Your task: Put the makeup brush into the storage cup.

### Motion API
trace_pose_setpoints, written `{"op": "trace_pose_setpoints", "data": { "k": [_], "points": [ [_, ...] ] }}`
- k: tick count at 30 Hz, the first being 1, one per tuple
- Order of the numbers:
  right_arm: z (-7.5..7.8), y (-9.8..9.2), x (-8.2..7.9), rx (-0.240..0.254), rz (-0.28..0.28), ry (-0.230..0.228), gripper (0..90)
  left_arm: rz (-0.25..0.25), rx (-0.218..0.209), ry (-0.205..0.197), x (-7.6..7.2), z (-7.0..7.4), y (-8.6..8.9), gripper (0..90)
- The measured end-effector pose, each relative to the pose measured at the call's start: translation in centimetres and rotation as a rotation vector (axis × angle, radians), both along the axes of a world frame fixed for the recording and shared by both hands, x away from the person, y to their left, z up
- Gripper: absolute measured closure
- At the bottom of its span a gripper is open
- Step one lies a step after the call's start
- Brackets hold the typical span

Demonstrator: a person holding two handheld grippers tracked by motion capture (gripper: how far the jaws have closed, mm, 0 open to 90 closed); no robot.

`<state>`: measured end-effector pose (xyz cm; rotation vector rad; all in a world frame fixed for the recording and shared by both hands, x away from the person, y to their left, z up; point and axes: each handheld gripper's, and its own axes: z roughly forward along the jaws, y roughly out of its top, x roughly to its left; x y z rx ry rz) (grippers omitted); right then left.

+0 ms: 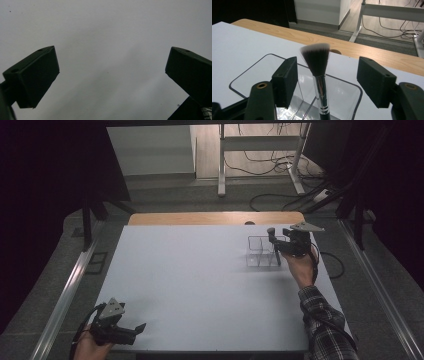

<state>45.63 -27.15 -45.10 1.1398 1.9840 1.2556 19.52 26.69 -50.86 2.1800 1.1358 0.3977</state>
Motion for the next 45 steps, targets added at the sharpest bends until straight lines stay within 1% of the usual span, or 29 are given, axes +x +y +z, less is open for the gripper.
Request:
{"op": "trace_pose_setpoints", "data": {
  "k": [9,19,21,24,28,45],
  "points": [
    [0.3,-0.2,0.0,0.012,0.002,0.004,25.1,0.000,0.001,0.000,0.0,0.0,0.0,0.0],
    [0.5,-0.5,-0.2,0.029,0.005,0.023,17.0,0.000,0.000,0.000,0.0,0.0,0.0,0.0],
    [0.5,-0.4,-0.2,0.017,0.010,0.035,14.9,0.000,0.000,0.000,0.0,0.0,0.0,0.0],
    [0.5,-0.3,-0.3,0.012,0.015,0.036,14.0,0.001,0.000,0.000,0.0,0.0,0.0,0.0],
    [0.8,0.1,-0.7,-0.009,0.030,0.035,11.0,0.001,0.000,0.000,0.0,0.0,0.0,0.0],
    [1.3,0.3,-1.8,-0.010,0.051,0.073,5.8,0.001,0.000,-0.003,0.0,0.1,0.0,0.0]
  ]
}}
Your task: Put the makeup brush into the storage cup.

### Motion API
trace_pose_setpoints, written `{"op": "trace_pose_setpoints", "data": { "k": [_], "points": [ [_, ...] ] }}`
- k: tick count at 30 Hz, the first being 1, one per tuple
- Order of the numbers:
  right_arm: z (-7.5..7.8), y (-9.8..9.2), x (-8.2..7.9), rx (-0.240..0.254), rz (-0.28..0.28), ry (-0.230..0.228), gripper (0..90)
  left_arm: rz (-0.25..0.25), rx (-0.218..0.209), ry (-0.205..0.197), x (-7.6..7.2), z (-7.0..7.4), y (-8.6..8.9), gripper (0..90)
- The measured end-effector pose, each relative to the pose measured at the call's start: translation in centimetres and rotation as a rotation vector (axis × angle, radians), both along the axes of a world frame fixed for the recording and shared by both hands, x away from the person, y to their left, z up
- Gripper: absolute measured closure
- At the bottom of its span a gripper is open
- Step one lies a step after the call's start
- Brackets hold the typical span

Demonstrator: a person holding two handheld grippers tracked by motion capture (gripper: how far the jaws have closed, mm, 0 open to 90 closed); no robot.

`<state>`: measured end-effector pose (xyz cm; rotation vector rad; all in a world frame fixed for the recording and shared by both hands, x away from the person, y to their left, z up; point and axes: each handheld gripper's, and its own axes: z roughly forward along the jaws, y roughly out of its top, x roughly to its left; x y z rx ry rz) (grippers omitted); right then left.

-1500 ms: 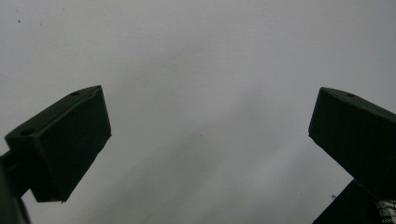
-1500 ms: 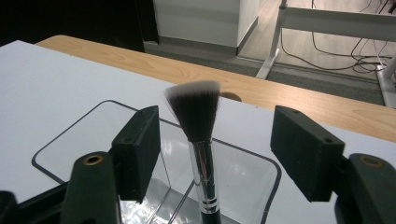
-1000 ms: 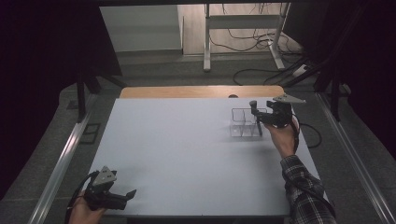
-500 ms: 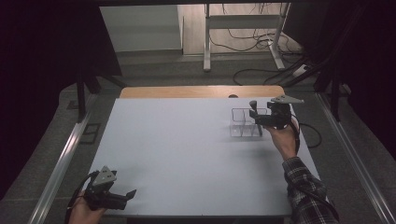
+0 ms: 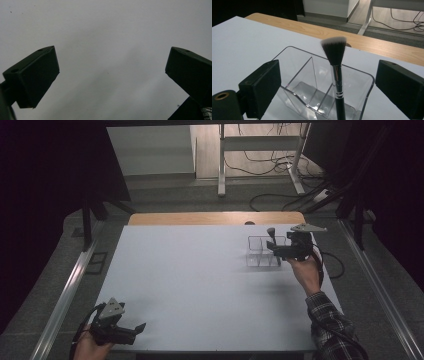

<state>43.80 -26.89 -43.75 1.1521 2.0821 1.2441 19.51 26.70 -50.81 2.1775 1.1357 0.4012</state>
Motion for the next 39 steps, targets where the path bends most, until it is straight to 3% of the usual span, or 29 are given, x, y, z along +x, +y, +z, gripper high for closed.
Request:
{"op": "trace_pose_setpoints", "data": {
  "k": [39],
  "points": [
    [0.2,1.0,-3.2,-0.044,0.099,0.057,0.0,-0.002,0.003,0.000,0.0,0.0,-0.1,0.0]
  ]
}}
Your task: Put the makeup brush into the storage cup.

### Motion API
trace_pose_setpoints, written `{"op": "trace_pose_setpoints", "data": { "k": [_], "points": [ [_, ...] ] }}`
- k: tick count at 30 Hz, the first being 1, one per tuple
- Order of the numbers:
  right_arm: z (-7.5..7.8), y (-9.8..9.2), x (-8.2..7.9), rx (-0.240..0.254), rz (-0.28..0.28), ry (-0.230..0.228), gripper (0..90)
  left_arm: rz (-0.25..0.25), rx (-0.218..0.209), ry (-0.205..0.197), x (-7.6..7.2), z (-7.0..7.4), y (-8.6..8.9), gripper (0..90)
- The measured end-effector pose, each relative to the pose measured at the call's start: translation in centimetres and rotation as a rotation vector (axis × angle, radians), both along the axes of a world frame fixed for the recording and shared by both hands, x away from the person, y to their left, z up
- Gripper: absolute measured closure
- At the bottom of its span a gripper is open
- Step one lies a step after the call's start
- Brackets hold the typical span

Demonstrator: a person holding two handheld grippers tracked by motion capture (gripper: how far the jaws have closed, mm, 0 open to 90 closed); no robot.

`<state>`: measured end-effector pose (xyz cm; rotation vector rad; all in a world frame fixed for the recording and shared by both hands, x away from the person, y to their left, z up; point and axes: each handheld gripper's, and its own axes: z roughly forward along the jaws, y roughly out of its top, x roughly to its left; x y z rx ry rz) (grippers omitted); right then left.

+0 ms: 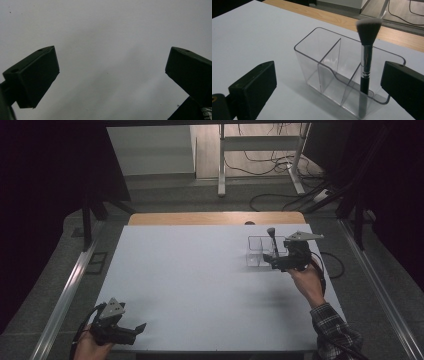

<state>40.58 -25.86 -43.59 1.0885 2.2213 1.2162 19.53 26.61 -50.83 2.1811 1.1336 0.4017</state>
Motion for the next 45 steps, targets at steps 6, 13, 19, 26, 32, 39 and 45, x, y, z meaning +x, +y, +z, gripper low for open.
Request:
{"op": "trace_pose_setpoints", "data": {
  "k": [6,13,19,26,32,39,45],
  "points": [
    [0.0,0.2,-0.5,0.005,0.009,0.011,0.0,-0.001,0.000,0.000,0.0,0.0,0.0,0.0],
    [-0.1,0.2,-1.2,0.034,-0.017,0.018,0.0,-0.001,0.001,0.000,0.0,0.0,0.0,0.0],
    [-0.2,0.4,-1.7,0.026,-0.008,0.023,0.0,-0.001,0.001,0.001,0.0,0.0,0.0,0.0],
    [-0.3,0.5,-2.3,0.014,0.008,0.021,0.0,-0.002,0.001,0.001,0.0,0.0,-0.1,0.0],
    [-0.3,0.6,-2.9,0.002,0.014,0.019,0.0,-0.003,0.002,0.001,0.0,0.0,-0.1,0.0],
    [-0.3,0.6,-3.7,-0.007,0.028,0.025,0.0,-0.003,0.002,0.001,0.0,0.0,-0.1,0.0],
    [-0.4,0.5,-4.2,-0.012,0.036,0.030,0.0,-0.002,0.001,0.001,0.0,0.0,-0.1,0.0]
  ]
}}
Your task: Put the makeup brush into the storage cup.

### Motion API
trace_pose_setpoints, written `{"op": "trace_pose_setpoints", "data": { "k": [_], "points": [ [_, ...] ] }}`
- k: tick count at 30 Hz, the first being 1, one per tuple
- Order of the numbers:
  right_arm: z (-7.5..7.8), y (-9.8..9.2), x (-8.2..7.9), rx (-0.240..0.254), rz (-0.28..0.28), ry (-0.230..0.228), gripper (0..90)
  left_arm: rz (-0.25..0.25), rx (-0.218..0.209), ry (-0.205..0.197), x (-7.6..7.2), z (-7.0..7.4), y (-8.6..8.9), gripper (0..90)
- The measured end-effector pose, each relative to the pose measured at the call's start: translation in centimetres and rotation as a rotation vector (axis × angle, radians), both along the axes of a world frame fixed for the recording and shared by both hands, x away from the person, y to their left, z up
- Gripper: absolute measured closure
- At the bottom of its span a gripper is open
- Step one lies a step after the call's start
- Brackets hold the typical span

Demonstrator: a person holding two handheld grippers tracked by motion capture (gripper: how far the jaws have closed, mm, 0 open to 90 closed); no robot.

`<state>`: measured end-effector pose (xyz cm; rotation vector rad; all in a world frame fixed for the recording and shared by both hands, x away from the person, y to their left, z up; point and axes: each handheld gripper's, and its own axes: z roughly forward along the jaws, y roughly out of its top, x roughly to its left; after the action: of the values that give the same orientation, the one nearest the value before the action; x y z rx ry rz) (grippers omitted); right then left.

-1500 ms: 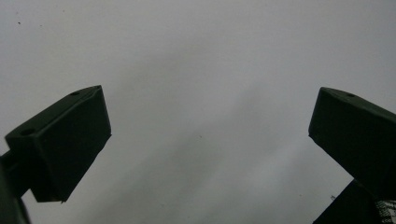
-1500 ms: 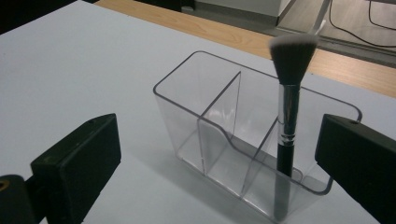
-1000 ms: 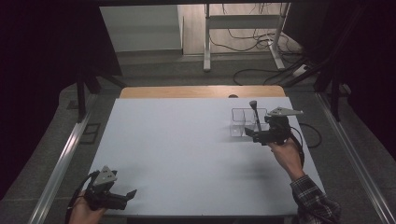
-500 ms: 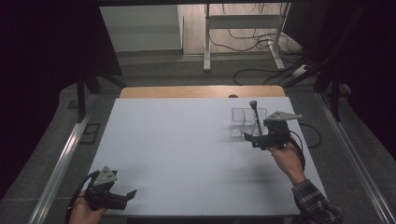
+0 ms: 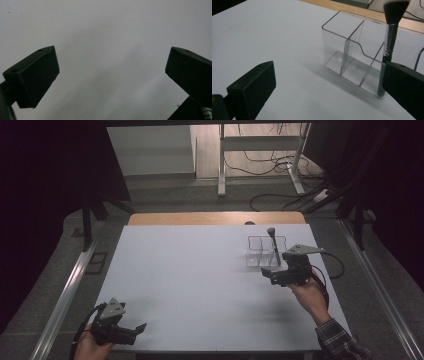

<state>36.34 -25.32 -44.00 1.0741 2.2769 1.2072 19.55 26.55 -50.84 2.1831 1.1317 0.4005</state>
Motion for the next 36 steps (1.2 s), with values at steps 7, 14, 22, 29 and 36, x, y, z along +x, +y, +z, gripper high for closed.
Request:
{"op": "trace_pose_setpoints", "data": {
  "k": [7,14,22,29,36],
  "points": [
    [-0.3,0.0,-0.6,-0.007,0.011,0.016,0.0,0.000,0.000,0.000,0.0,0.0,0.0,0.0],
    [-0.5,-0.1,-1.1,-0.021,0.017,0.024,0.0,0.000,0.001,0.000,0.0,0.0,0.0,0.0],
    [-0.9,-0.1,-1.7,-0.049,0.028,0.034,0.0,-0.001,0.002,0.000,0.0,0.0,0.0,0.0],
    [-0.8,-0.3,-2.3,-0.059,0.035,0.034,0.0,0.001,0.001,-0.003,0.0,0.0,0.0,0.0],
    [-0.8,-0.4,-3.0,-0.076,0.037,0.034,0.0,0.001,0.001,-0.005,0.0,0.0,0.0,0.0]
  ]
}}
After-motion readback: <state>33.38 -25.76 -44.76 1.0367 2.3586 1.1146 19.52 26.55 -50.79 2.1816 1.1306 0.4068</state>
